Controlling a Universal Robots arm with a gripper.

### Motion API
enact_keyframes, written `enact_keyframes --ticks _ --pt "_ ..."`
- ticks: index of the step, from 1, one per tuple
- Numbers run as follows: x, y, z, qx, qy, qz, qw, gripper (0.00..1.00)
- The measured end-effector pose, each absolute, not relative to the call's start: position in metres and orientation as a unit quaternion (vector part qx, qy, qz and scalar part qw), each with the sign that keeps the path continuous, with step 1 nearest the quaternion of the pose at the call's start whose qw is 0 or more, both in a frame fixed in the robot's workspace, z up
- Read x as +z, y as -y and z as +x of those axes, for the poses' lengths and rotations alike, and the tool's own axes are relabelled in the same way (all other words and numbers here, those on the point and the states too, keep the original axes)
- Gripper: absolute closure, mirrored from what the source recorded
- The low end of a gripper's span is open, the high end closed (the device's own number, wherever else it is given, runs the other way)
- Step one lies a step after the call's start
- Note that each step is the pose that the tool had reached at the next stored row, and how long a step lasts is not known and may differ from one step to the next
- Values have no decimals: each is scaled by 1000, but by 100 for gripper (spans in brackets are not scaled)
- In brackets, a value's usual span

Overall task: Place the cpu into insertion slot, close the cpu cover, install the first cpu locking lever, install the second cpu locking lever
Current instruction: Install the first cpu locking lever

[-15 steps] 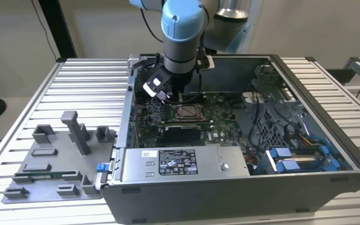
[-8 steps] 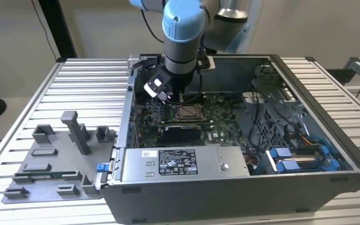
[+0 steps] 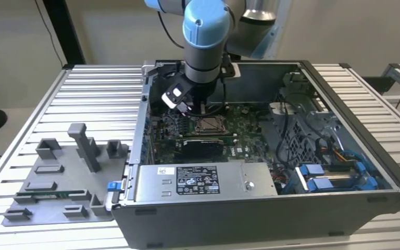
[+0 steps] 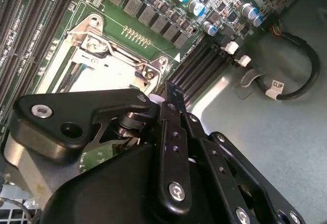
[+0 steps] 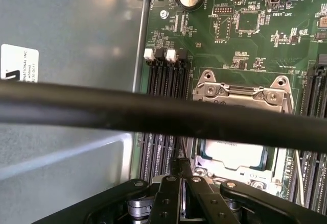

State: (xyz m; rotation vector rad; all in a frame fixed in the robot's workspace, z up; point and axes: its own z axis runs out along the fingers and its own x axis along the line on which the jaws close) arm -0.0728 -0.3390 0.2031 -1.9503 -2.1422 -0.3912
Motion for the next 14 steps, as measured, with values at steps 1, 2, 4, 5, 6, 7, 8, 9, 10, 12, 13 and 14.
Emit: enact_keyframes --ticks 1,2,4,5,6,7,8,9,10,12,13,14 --pt "203 339 -72 -133 728 -663 109 100" --pt "203 339 -72 -133 728 -663 109 100" --pt "202 339 -70 -133 728 -663 109 100" --pt "202 339 -70 -133 728 -663 109 100" --pt "202 339 -69 -133 728 -663 109 100" --pt "201 339 -69 -133 728 -663 109 100" --pt "201 339 -68 -133 728 -663 109 100" --pt "201 339 -67 -133 728 -663 109 100" --pt "201 339 -67 -133 728 -663 109 100" --pt "200 339 -65 -133 728 -663 109 100" --pt "200 339 -64 -133 728 -663 109 100" --pt "200 339 -64 -133 728 -663 109 100"
